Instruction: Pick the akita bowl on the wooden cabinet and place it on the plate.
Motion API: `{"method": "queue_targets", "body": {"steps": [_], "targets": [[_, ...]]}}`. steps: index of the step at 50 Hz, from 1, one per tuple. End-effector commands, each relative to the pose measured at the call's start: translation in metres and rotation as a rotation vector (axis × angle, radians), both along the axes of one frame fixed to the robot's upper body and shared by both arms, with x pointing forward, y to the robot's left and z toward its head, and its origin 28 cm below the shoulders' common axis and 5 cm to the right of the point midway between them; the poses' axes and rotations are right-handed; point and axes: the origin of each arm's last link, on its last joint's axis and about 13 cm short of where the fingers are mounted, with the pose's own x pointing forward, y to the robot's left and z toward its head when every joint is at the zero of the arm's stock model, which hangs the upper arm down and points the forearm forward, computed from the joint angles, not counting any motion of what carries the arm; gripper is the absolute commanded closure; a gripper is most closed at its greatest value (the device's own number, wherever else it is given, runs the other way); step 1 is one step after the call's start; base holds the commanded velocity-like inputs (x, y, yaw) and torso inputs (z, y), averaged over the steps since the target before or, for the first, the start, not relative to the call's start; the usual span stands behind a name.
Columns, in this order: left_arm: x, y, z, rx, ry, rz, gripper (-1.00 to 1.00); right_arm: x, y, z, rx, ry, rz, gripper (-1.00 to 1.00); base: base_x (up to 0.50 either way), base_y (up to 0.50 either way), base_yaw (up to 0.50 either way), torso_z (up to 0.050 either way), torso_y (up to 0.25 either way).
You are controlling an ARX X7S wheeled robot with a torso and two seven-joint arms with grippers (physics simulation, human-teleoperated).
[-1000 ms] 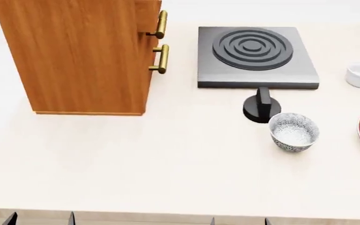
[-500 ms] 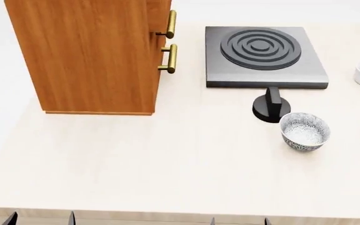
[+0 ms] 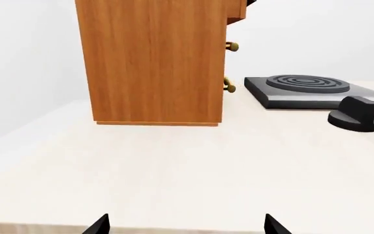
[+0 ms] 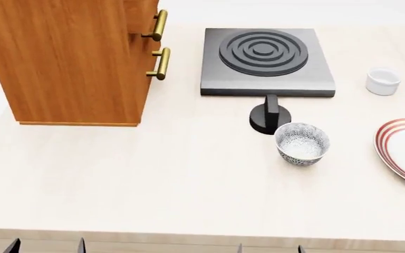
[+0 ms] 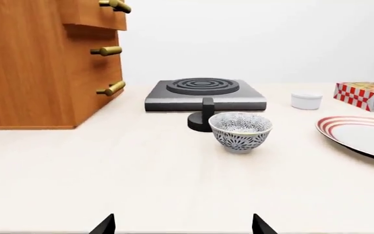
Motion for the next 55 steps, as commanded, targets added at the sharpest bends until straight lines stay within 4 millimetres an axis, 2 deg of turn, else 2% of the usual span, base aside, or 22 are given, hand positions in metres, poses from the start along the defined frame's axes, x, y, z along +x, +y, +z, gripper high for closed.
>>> {"method": "queue_targets", "body": {"steps": [1,14,32,33,43,55], "targets": [[0.0000,0.0007,0.0007,-0.005,0.000,0.000,-1.00,0.0002,0.0011,0.0001,-0.023,-0.001,-0.002,-1.00,0.00,0.00,0.00,0.000,0.000],[-0.0017,0.0010,0.0019,-0.002,-0.033,-0.011,-1.00,0.0003,0.0012,0.0002,-0.020,0.004,-0.003,-1.00,0.00,0.00,0.00,0.001,0.000],[-0.0015,0.0011,0.0011,-0.006,-0.033,-0.013,-1.00,0.0005,0.0013,-0.0001,-0.020,0.008,-0.007,-1.00,0.00,0.00,0.00,0.049,0.000],[0.0003,0.0014,0.0000,-0.007,0.006,0.008,-1.00,0.0006,0.0013,-0.0002,-0.020,0.008,-0.007,-1.00,0.00,0.00,0.00,0.000,0.000],[-0.0033,0.0001,0.0019,-0.014,-0.042,-0.047,-1.00,0.0011,0.0012,-0.0002,-0.021,0.009,-0.007,-1.00,0.00,0.00,0.00,0.000,0.000],[-0.0027,0.0016,0.0010,-0.031,-0.049,-0.051,-1.00,0.0011,0.0011,-0.0002,-0.021,0.008,-0.007,-1.00,0.00,0.00,0.00,0.048,0.000]]}}
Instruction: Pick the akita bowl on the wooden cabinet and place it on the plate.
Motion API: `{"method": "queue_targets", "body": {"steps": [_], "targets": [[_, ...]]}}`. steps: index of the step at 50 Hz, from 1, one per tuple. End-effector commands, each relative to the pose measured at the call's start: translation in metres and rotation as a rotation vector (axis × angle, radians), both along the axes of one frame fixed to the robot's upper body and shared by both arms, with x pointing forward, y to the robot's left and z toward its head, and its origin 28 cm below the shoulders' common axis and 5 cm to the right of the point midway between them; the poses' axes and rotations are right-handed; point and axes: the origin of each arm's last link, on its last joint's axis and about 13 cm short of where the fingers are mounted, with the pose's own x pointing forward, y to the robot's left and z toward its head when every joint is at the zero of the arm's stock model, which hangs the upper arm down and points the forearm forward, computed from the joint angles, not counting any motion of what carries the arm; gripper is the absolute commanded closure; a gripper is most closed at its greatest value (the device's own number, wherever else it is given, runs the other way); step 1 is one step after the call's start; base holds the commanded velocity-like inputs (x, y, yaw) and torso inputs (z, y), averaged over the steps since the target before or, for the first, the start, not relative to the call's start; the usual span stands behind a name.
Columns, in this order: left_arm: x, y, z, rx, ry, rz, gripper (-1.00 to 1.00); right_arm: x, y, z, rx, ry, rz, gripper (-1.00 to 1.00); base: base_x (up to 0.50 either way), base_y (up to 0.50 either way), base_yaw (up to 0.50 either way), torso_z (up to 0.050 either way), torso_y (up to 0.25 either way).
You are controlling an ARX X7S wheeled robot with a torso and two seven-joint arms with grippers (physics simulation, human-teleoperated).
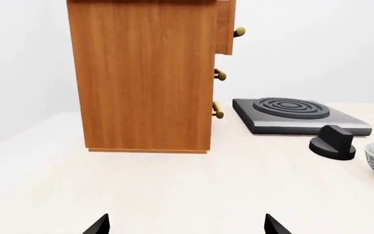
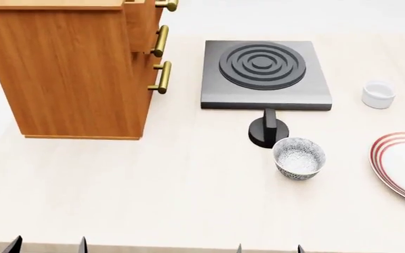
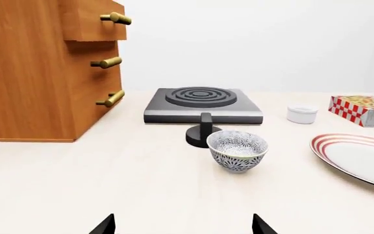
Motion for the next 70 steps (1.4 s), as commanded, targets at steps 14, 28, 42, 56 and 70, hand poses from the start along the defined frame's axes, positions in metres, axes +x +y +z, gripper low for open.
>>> {"method": "queue_targets", "body": {"steps": [14,28,42,56,70], "targets": [[-0.001,0.000,-0.001,-0.013,-0.006,-0.013,-1.00,0.000,0.000,0.000,-0.004,-0.002,-0.003,-1.00,0.00,0.00,0.00,0.050,0.000],[0.001,-0.001,-0.001,0.003,0.027,0.030,-1.00,0.000,-0.001,0.000,-0.002,-0.010,-0.017,-1.00,0.08,0.19,0.00,0.014,0.000],[0.001,0.000,0.001,0.004,0.032,0.053,-1.00,0.000,-0.001,0.002,0.007,-0.014,-0.055,-1.00,0.00,0.00,0.00,0.000,0.000],[-0.024,0.002,0.074,-0.072,-0.175,0.047,-1.00,-0.015,0.005,0.079,0.035,-0.237,-0.046,-1.00,0.00,0.00,0.00,0.000,0.000],[-0.036,0.003,0.093,-0.039,-0.270,0.050,-1.00,-0.031,0.006,0.102,0.008,-0.330,-0.049,-1.00,0.00,0.00,0.00,0.000,0.000]]}}
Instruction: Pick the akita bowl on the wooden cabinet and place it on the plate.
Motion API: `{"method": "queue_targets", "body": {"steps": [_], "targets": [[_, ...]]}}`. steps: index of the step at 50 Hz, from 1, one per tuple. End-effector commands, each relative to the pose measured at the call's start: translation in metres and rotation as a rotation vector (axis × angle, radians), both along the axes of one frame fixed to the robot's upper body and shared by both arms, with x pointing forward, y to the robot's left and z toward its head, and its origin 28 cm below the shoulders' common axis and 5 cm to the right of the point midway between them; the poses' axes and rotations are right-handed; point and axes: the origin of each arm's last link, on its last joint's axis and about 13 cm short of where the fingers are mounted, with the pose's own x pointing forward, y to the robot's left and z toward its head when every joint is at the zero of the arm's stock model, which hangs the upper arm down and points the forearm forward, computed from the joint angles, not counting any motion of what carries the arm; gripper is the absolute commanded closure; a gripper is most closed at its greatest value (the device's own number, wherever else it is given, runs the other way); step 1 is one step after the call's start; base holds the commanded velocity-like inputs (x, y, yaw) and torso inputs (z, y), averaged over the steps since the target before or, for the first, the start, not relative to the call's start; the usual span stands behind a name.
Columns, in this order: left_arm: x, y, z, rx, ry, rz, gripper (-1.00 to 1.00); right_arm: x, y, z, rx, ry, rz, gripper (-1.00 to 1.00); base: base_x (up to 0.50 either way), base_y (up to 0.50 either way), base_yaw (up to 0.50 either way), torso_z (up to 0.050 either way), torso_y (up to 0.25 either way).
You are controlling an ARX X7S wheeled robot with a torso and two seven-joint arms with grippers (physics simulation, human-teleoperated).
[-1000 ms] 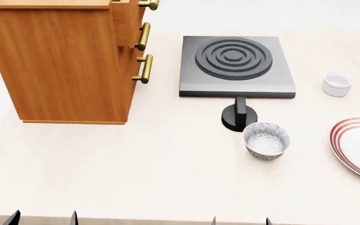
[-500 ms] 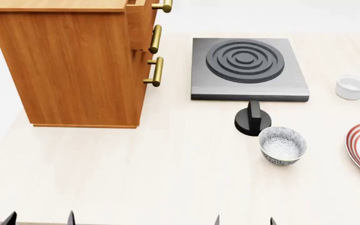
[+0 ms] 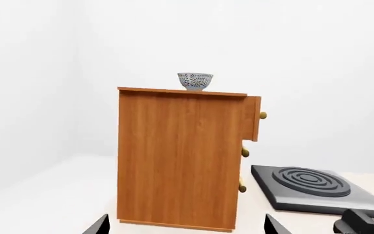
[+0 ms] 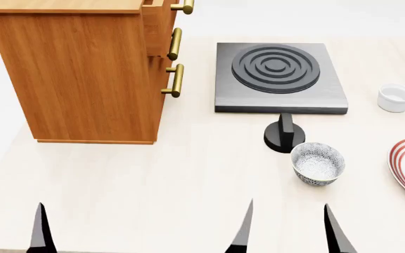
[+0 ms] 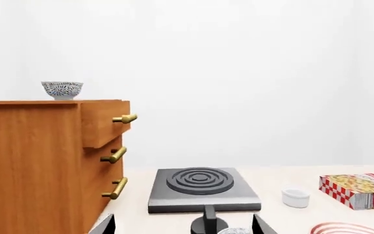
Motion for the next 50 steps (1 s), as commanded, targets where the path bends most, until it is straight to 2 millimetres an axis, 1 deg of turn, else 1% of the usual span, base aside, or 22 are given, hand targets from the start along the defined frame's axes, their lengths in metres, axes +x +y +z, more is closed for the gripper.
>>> {"method": "queue_targets", "body": {"steps": [1,9,40,45,50], "targets": [[-0.0125,-0.0003,0.0205,-0.006,-0.077,-0.013,-1.00,-0.0132,0.0017,0.0223,-0.007,-0.075,0.000,-1.00,0.00,0.00,0.00,0.000,0.000],[-0.0131,0.0009,0.0196,-0.024,-0.084,-0.016,-1.00,-0.0189,0.0028,0.0285,0.021,-0.128,0.043,-1.00,0.08,0.00,0.00,0.000,0.000],[-0.0156,0.0014,0.0243,-0.044,-0.117,-0.011,-1.00,-0.0187,0.0045,0.0287,0.004,-0.127,0.048,-1.00,0.50,0.00,0.00,0.000,0.000],[-0.0158,0.0014,0.0244,-0.046,-0.119,-0.012,-1.00,-0.0174,0.0050,0.0276,-0.008,-0.111,0.040,-1.00,0.06,0.00,0.00,0.000,0.000],[-0.0163,0.0009,0.0249,-0.040,-0.120,-0.014,-1.00,-0.0190,0.0032,0.0305,0.019,-0.146,0.029,-1.00,0.00,0.00,0.00,0.000,0.000]]}}
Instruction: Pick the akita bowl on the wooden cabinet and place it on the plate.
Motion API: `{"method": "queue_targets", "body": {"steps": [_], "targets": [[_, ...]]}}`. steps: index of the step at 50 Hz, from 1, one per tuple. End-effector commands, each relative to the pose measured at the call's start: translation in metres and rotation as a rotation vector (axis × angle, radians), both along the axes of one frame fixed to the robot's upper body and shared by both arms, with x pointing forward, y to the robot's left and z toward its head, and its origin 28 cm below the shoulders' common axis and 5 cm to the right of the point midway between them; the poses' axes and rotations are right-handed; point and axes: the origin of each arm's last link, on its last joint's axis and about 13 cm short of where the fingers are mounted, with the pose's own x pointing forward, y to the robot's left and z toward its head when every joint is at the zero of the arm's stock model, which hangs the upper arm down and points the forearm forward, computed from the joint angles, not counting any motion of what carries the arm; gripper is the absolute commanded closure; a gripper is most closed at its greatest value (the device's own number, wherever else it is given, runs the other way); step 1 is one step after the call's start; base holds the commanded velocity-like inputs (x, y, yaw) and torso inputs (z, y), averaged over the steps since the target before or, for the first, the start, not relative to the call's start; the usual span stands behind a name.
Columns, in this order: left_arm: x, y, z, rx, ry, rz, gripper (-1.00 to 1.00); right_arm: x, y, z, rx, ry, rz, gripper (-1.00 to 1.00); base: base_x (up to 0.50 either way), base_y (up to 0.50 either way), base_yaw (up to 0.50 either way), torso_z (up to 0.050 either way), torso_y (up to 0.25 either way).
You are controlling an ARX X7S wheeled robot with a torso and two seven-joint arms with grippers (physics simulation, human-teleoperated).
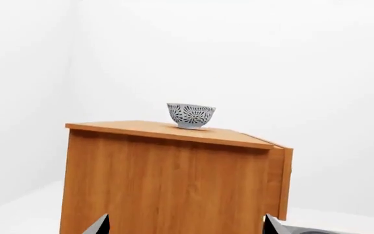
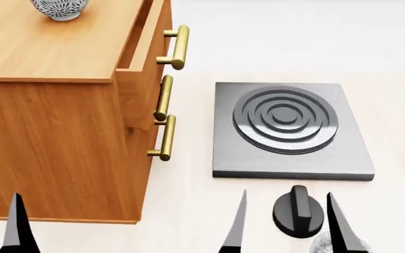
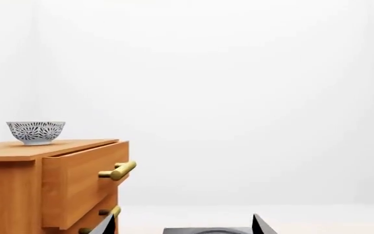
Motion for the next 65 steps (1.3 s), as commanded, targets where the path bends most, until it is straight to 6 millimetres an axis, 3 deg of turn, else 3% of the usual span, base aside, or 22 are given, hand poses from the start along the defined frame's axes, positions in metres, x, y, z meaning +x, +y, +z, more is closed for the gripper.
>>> {"method": "queue_targets", "body": {"steps": [1,53,61,65], "targets": [[-0.001,0.000,0.001,0.002,-0.007,-0.002,-1.00,-0.001,-0.001,0.002,0.017,-0.024,-0.012,-1.00,0.00,0.00,0.00,0.000,0.000],[0.000,0.000,-0.001,-0.007,-0.002,-0.007,-1.00,-0.001,-0.001,0.003,0.025,-0.037,-0.035,-1.00,0.11,0.04,0.00,0.000,0.000],[-0.002,0.000,0.011,0.017,-0.031,-0.007,-1.00,-0.002,0.001,0.003,0.026,-0.040,-0.028,-1.00,0.00,0.00,0.00,0.000,0.000],[-0.001,-0.001,0.028,0.036,-0.068,-0.016,-1.00,-0.002,0.001,0.004,0.022,-0.042,-0.024,-1.00,0.00,0.00,0.00,0.000,0.000]]}}
